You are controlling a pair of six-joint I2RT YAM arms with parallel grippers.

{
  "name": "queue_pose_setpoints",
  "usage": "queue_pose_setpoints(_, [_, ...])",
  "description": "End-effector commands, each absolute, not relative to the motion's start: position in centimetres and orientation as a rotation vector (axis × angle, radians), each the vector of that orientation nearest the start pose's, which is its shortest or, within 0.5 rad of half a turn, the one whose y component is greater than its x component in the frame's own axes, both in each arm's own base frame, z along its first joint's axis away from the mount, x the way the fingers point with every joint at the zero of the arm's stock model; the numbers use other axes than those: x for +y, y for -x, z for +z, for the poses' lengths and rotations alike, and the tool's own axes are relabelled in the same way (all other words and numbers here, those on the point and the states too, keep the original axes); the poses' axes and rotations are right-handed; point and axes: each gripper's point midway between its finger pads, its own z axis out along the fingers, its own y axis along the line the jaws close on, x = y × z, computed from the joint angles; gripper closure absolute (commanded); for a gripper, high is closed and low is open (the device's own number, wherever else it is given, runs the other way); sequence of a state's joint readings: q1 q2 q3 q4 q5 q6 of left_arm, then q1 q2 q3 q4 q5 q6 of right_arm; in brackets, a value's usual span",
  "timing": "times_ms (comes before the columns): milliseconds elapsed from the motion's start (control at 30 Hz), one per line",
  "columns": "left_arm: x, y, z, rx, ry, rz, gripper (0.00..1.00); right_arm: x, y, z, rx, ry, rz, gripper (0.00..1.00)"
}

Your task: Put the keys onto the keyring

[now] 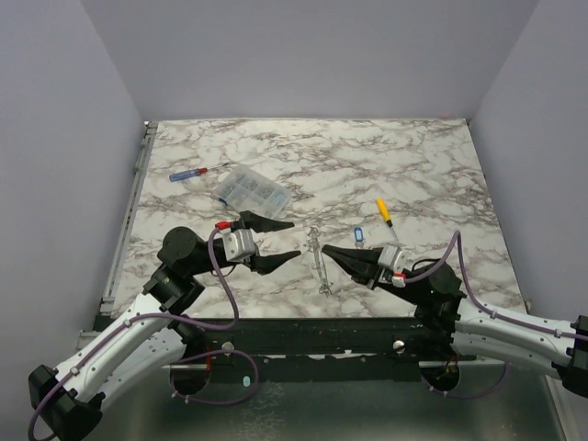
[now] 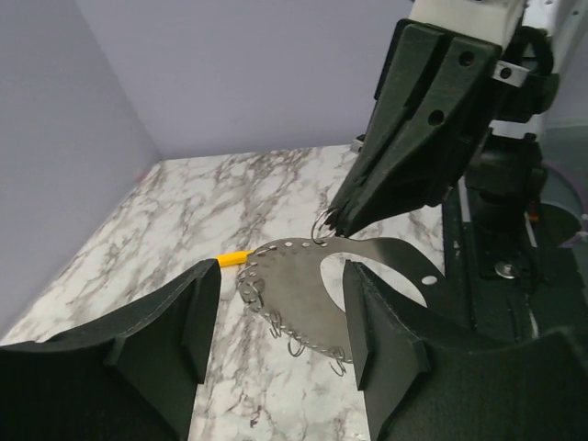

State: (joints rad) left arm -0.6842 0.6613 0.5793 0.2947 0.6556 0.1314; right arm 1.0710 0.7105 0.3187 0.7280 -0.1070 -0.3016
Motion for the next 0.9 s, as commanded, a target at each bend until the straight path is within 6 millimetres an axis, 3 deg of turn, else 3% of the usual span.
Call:
queue_pose_setpoints(0, [-26.4, -12.5, 33.4, 0.916, -1.144, -1.037, 0.42, 27.7, -13.2, 32.6, 0.796, 0.791, 0.838, 0.99])
queue_pose_setpoints(167, [-27.0, -11.6, 33.5, 0.893, -1.172, -1.133, 0.49, 27.5, -12.4, 33.7, 0.754, 0.765, 0.89, 0.99])
queue_pose_setpoints(433, [-27.2, -10.9, 34.1, 0.859, -1.149, -1.2, 0.51, 28.2, -11.3, 34.6, 0.707, 0.765, 0.973, 0.99])
queue_pose_setpoints(633, [-27.2, -10.6, 34.5, 0.845, -1.144, -1.233, 0.62, 28.6, -11.0, 35.2, 0.673, 0.748, 1.019, 0.99])
queue_pose_setpoints(867, [-27.2, -10.7, 34.1, 0.854, -1.141, -1.23, 0.58, 28.9, -10.4, 36.4, 0.631, 0.742, 1.055, 0.99])
